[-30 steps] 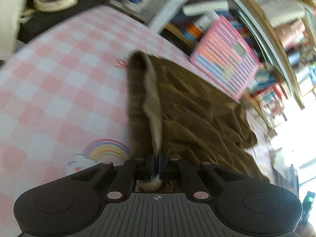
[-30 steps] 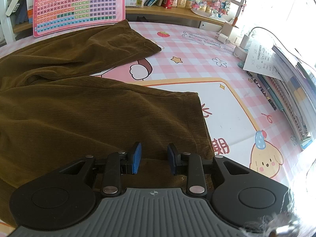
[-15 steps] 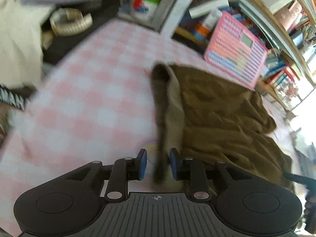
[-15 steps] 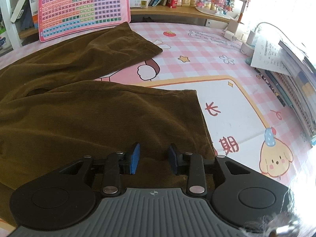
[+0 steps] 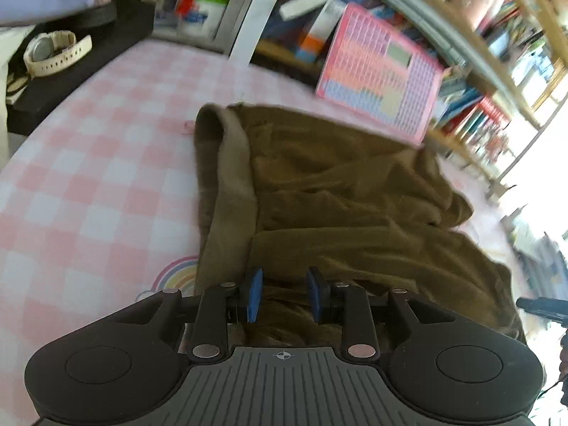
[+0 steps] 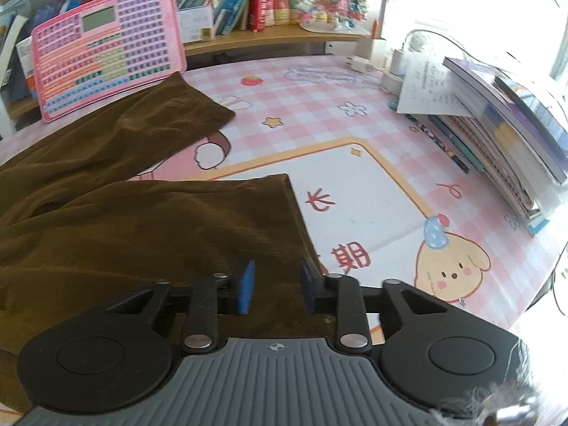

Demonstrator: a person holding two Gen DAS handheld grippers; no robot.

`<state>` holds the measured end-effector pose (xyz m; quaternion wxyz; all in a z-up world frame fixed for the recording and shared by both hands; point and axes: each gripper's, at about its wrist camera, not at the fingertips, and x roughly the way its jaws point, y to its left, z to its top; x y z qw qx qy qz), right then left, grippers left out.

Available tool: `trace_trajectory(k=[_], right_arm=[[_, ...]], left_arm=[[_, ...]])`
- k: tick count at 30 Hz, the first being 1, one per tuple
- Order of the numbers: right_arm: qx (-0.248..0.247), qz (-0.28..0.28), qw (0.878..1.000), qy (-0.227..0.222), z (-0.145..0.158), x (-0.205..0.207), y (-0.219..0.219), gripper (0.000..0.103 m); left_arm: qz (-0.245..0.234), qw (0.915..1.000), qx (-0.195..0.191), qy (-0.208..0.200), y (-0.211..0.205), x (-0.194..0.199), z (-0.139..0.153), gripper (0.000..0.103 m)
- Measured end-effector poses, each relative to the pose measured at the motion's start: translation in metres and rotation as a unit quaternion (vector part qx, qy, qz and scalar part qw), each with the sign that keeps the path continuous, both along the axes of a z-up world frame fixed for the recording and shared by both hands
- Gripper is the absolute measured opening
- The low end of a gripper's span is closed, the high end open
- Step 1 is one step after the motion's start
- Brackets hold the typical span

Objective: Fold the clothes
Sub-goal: 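Smooth the trousers flat and open both tools to release the fabric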

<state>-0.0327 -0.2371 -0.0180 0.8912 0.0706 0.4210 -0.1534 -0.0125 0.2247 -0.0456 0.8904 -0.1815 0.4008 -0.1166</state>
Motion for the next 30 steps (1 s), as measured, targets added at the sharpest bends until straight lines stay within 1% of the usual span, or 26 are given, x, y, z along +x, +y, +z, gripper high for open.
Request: trace_trajectory(k=[3,5,6,7,8,11,13,15,17,18,21,23,27,30], right_arm=[[0.010,0.001,1.000,-0.001,0.001,0.003,-0.005,0.017],[0.006,0.005,1.000,0.000,0.001,0.010,-0.007,0.017],[0.004,0.007,1.000,0.000,0.000,0.013,-0.007,0.017],[0.001,0.009,1.000,-0.001,0.000,0.018,-0.008,0.017],[-0.002,0.012,1.000,-0.003,0.001,0.022,-0.008,0.017],[0.006,0.041,0.999,-0.016,0.003,0.036,-0.009,0.016],[0.014,0.060,0.998,-0.015,0.001,0.047,-0.010,0.016],[0.022,0.075,0.997,-0.008,-0.004,0.060,-0.013,0.012],[0.028,0.074,0.997,0.013,-0.013,0.070,-0.021,0.011],[0.031,0.072,0.997,0.024,-0.018,0.074,-0.026,0.007],[0.034,0.086,0.995,0.021,-0.020,0.082,-0.039,0.003],[0.028,0.102,0.994,0.021,-0.021,0.091,-0.045,0.003],[0.021,0.131,0.991,0.015,-0.023,0.106,-0.056,0.003],[0.019,0.150,0.988,0.011,-0.023,0.118,-0.064,0.003]], left_arm=[[0.001,0.9999,-0.014,0.001,0.004,0.000,0.001,0.029],[0.007,0.9999,-0.012,0.002,0.002,0.000,0.004,0.030],[0.013,0.9999,-0.008,-0.001,0.001,-0.001,0.006,0.033],[0.022,0.9997,-0.002,-0.006,0.000,-0.003,0.010,0.040],[0.030,0.9995,0.001,-0.014,-0.002,-0.006,0.014,0.042],[0.042,0.9985,-0.004,-0.034,-0.009,-0.012,0.024,0.043],[0.045,0.9983,-0.003,-0.036,-0.018,-0.016,0.026,0.043],[0.053,0.9981,0.005,-0.030,-0.030,-0.018,0.025,0.043],[0.065,0.9976,0.013,-0.020,-0.042,-0.021,0.024,0.043],[0.070,0.9973,0.016,-0.014,-0.048,-0.023,0.023,0.043],[0.084,0.9960,0.032,0.002,-0.066,-0.029,0.019,0.043],[0.095,0.9946,0.041,0.012,-0.075,-0.032,0.016,0.043],[0.122,0.9911,0.050,0.016,-0.089,-0.037,0.016,0.044],[0.141,0.9887,0.049,0.014,-0.099,-0.036,0.015,0.050]])
